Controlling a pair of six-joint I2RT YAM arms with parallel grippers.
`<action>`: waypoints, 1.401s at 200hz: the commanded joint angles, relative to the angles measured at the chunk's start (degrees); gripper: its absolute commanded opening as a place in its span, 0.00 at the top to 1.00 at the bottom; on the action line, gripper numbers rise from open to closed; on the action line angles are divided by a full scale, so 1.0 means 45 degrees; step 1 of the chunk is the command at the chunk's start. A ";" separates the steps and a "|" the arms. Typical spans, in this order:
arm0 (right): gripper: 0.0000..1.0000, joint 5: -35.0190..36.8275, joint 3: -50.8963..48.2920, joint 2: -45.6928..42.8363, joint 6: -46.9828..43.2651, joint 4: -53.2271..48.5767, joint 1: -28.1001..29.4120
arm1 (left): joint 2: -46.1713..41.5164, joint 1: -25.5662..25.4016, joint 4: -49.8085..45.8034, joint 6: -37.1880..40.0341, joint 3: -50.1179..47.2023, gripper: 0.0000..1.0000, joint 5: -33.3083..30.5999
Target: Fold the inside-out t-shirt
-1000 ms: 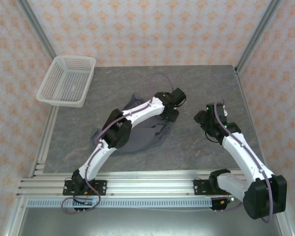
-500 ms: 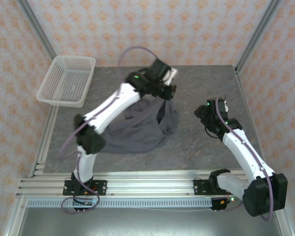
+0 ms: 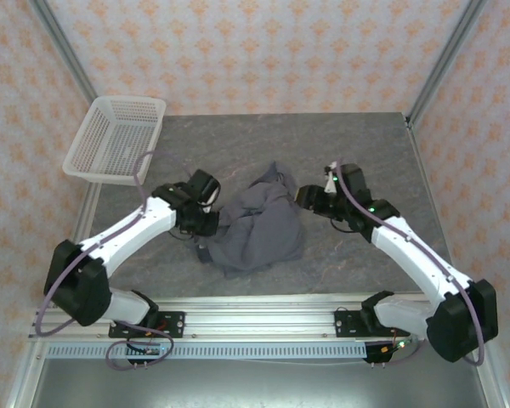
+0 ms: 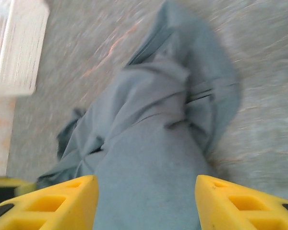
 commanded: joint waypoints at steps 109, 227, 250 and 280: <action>1.00 0.5696 0.3665 0.6592 0.1569 -0.1237 0.4638 | 0.0438 0.0075 0.1096 0.0771 0.3077 0.14 0.0255; 1.00 -0.1247 -0.0317 0.1354 -0.0200 0.3012 0.2846 | 0.4635 0.0003 0.3988 0.3267 0.3979 0.14 0.6150; 1.00 -0.0858 -0.0171 0.1445 -0.0057 0.2824 0.2675 | 0.4454 -0.0055 0.4793 0.3096 0.2848 0.10 0.6272; 1.00 -0.0864 -0.0211 0.1321 0.0017 0.2863 0.2553 | 0.2958 -0.0021 0.5905 0.2416 0.1044 0.03 0.5076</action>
